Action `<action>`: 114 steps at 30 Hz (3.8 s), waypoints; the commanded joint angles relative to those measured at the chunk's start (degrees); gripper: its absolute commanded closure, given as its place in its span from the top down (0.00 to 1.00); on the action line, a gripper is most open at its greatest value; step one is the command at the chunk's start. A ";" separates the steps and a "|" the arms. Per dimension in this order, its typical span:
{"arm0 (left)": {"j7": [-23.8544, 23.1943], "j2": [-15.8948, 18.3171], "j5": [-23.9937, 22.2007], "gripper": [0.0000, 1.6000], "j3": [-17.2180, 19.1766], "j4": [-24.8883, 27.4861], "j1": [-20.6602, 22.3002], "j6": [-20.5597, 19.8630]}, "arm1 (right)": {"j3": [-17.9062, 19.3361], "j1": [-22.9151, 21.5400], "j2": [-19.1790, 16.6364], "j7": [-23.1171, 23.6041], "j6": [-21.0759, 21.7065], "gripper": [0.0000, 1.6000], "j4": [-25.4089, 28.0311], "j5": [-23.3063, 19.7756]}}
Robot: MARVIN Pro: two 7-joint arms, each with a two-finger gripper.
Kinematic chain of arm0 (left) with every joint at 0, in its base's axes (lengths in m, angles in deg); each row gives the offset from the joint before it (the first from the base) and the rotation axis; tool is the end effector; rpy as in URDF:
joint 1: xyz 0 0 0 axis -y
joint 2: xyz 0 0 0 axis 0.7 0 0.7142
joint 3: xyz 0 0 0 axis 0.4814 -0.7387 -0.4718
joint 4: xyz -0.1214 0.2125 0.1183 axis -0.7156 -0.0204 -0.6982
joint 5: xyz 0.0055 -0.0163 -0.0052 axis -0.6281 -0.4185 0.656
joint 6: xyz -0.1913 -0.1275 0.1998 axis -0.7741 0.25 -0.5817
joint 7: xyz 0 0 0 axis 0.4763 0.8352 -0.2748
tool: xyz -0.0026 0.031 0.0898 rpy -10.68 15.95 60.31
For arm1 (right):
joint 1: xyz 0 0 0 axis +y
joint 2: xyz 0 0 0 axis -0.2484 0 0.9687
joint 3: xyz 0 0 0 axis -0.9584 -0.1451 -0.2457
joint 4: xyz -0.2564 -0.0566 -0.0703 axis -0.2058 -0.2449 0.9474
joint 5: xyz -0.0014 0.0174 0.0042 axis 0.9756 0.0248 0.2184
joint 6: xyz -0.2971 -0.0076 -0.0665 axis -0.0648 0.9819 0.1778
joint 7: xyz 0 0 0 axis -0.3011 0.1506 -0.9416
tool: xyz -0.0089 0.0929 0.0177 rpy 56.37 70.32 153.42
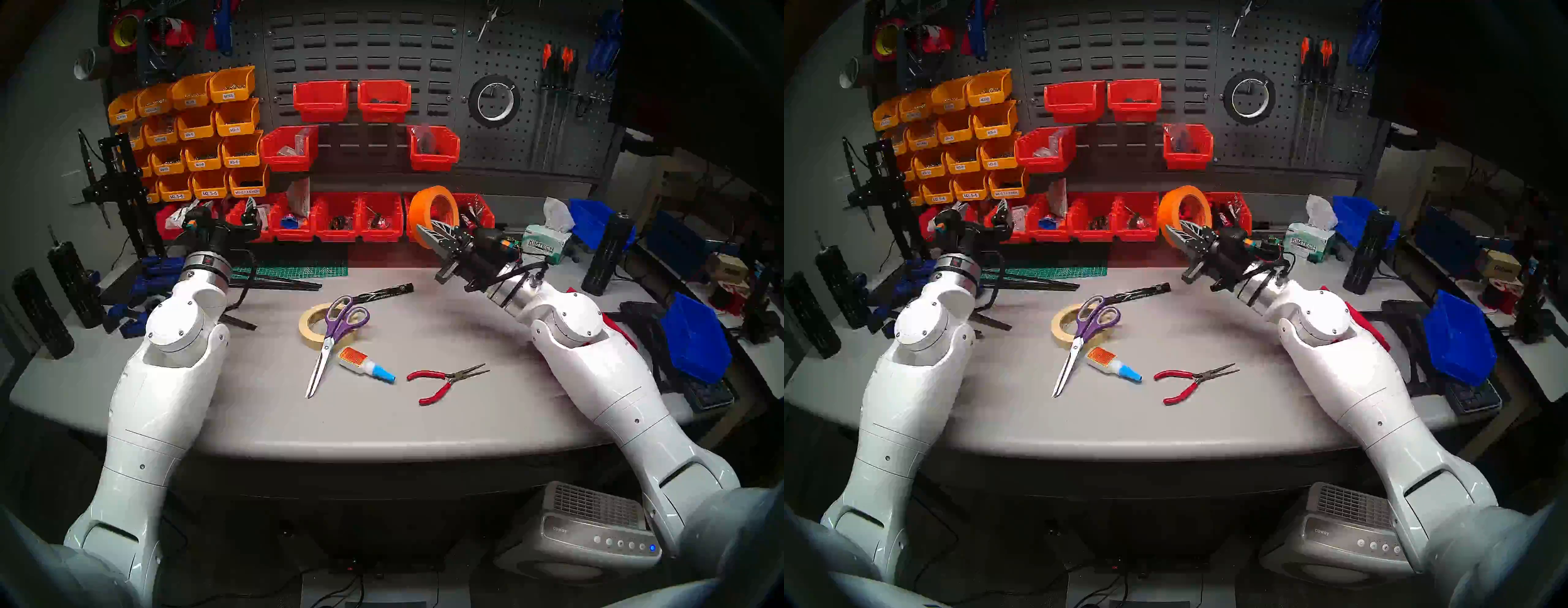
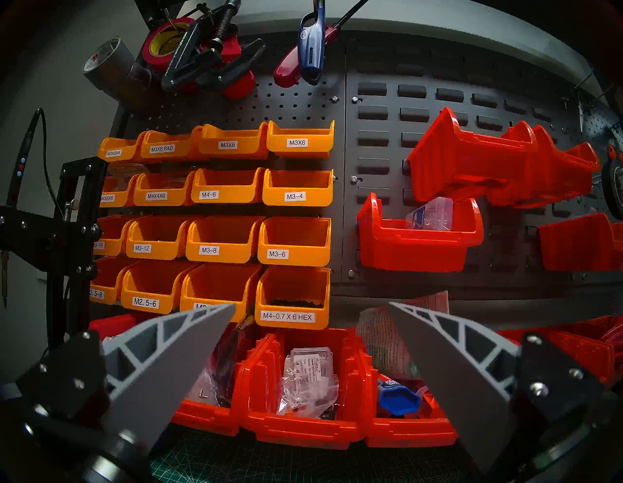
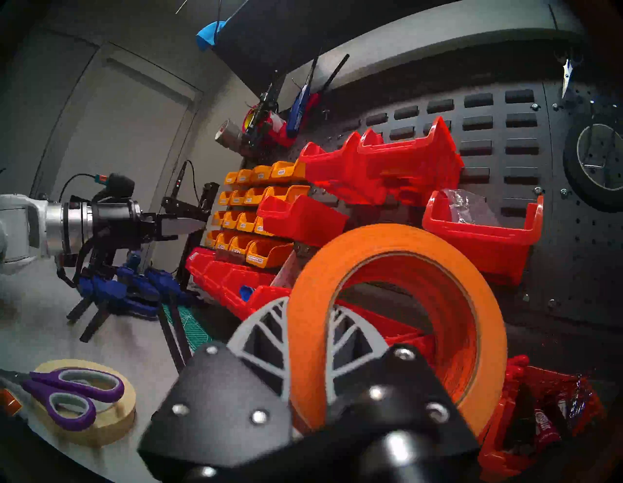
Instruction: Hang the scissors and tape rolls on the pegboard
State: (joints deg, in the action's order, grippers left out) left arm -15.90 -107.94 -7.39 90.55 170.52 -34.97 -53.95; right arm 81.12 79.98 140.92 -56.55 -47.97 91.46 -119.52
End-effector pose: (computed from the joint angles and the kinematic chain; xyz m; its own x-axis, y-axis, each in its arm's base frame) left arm 0.4473 0.1061 -0.1321 -0.3344 0.0126 0.9423 0.0983 -0.9940 0.0481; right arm 0.4628 0.0154 -0.1562 -0.4219 -0.0647 0.9043 0.6920 -0.6675 0.2751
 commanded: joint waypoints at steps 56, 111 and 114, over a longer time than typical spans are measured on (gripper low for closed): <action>0.09 0.03 0.07 1.00 0.50 1.65 1.94 0.79 | 8.57 -4.66 9.78 -25.28 -1.92 0.00 14.44 8.29; 0.10 0.02 0.07 1.00 0.50 1.65 1.94 0.80 | 7.95 -19.63 21.48 -39.72 -6.88 0.00 -5.54 26.33; 0.09 0.03 0.07 1.00 0.50 1.65 1.94 0.79 | 7.81 -20.19 21.95 -40.02 -6.80 0.00 -6.27 26.45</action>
State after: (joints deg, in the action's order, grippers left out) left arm -15.91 -107.94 -7.40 90.55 170.51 -34.96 -53.95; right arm 88.86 64.43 161.13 -95.53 -54.91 85.09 -93.74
